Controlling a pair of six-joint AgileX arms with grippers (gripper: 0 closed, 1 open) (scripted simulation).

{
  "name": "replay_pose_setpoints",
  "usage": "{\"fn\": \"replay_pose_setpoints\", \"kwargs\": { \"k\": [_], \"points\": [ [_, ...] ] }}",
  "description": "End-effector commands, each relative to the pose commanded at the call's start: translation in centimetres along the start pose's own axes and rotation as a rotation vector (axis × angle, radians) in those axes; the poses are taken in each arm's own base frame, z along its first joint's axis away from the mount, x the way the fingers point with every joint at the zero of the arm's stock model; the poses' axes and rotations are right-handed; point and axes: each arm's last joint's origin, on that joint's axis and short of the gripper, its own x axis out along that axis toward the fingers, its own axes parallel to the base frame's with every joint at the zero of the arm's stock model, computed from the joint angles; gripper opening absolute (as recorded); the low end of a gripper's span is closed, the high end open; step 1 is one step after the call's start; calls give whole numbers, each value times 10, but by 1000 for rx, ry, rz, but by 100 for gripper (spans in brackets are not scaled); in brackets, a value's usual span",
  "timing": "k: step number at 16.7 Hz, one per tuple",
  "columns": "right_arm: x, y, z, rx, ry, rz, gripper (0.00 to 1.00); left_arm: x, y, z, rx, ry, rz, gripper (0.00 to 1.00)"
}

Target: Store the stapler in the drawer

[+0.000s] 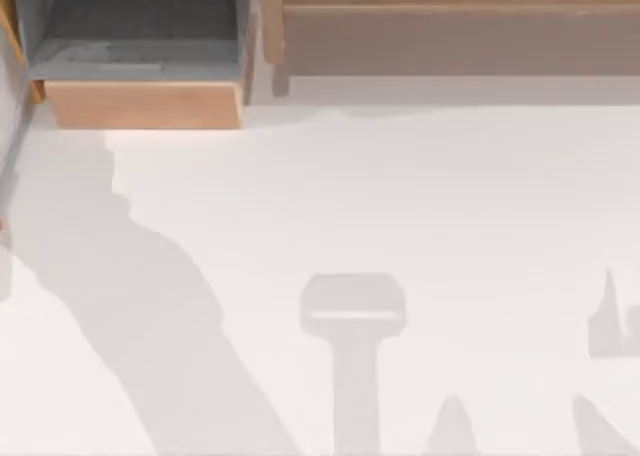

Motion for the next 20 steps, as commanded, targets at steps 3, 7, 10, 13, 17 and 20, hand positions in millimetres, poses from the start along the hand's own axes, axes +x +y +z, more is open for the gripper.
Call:
{"fn": "replay_pose_setpoints", "kwargs": {
  "k": [3,7,10,13,17,20],
  "points": [
    [0,0,0,0,0,0,100,-16,28,-33,145,-130,186,100],
    [0,0,0,0,0,0,100,-20,48,-93,359,-213,446,100],
    [0,0,0,0,0,0,100,-6,40,-142,512,-231,590,100],
    [0,0,0,0,0,0,100,16,10,-186,644,-257,670,100],
    [0,0,0,0,0,0,100,36,-49,-220,793,-355,729,100],
    [0,0,0,0,0,0,100,38,-91,-227,890,-472,762,100]
  ]
}}
